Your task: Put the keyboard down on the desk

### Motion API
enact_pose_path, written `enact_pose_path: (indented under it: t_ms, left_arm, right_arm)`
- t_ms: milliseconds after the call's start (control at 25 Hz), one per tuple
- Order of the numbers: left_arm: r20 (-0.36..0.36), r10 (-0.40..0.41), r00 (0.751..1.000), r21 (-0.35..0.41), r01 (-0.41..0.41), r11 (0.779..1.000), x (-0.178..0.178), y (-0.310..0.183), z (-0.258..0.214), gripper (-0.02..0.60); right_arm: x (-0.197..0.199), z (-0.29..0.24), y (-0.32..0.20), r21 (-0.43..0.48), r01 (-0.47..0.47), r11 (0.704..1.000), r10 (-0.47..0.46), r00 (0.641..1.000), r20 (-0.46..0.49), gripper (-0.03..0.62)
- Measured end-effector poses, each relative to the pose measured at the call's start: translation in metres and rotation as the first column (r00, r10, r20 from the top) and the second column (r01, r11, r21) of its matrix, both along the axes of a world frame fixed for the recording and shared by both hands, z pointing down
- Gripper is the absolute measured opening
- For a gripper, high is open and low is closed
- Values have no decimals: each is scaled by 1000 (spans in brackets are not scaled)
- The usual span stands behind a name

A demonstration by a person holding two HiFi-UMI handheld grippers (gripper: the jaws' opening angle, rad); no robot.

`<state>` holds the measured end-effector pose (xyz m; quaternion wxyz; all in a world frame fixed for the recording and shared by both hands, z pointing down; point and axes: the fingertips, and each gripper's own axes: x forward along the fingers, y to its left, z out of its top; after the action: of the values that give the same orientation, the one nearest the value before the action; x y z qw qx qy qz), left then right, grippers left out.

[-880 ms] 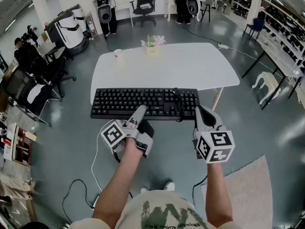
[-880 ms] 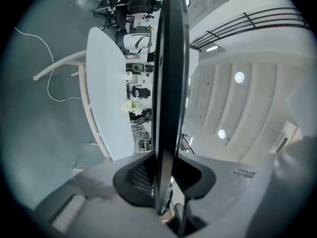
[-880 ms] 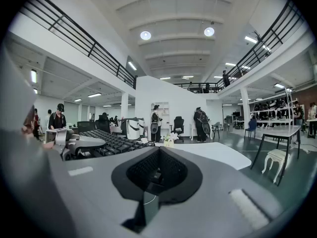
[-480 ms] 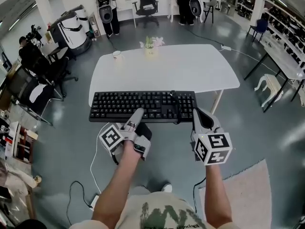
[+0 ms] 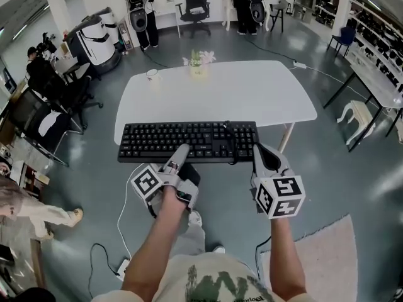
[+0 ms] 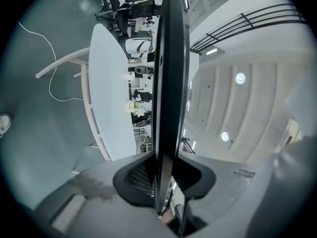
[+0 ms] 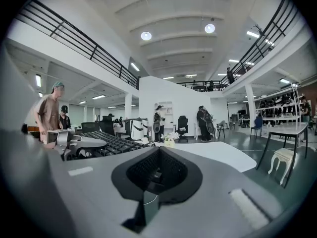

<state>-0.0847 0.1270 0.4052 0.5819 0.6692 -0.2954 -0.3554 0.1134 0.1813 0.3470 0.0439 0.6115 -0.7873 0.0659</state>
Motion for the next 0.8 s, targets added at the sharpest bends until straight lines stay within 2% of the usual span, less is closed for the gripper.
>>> enact_pose_path:
  t_ms: [400, 800]
  left_arm:
    - [-17, 9, 1000, -16, -9, 1000, 5, -48, 14, 90]
    - [-48, 36, 998, -41, -38, 998, -6, -153, 20, 91]
  right_arm:
    - [3, 9, -48, -9, -7, 1000, 7, 1000, -12, -2]
    - [-12, 10, -148, -50, -38, 998, 35, 998, -56, -2]
